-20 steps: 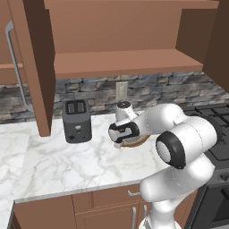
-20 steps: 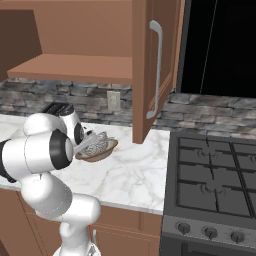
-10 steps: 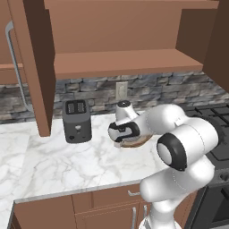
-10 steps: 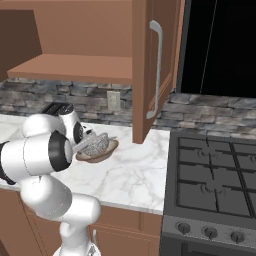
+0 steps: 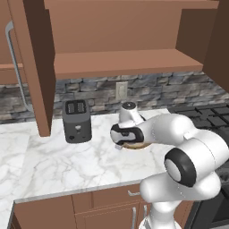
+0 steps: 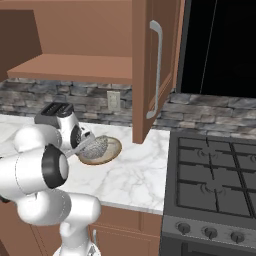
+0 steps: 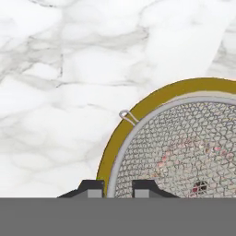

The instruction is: Open the cabinet and setup a tea strainer by placing it in the bowl upright.

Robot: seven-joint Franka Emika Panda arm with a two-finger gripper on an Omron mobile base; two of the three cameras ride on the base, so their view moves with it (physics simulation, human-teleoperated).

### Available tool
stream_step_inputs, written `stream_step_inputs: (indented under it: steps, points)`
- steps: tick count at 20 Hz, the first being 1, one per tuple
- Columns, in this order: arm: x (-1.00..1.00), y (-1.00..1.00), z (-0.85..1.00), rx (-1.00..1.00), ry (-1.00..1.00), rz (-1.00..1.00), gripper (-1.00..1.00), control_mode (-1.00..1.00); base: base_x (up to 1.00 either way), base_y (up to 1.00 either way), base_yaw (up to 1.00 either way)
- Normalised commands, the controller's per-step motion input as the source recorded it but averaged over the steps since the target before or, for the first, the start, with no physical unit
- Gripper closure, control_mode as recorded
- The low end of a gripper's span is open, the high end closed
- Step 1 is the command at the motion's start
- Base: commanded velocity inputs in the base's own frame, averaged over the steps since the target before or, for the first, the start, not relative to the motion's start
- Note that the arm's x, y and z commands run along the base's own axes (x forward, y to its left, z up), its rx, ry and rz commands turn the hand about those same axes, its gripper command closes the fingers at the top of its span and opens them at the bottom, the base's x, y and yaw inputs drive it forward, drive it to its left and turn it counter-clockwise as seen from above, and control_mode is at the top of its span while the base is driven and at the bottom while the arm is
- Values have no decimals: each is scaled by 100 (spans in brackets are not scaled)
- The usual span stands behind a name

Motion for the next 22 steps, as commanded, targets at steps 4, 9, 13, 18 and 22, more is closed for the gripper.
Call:
stream_step_inputs:
  steps: [4, 9, 13, 18, 22]
  points:
    - [-5, -7, 15, 3, -6, 0, 100, -100, 0, 0, 0]
    - [-1, -13, 15, 3, -7, 0, 100, -100, 0, 0, 0]
    - [0, -11, 1, 8, 0, 7, 100, -100, 0, 0, 0]
    - [0, 0, -2, 2, 0, 3, 100, -100, 0, 0, 0]
    - [0, 0, 0, 0, 0, 4, 100, -100, 0, 0, 0]
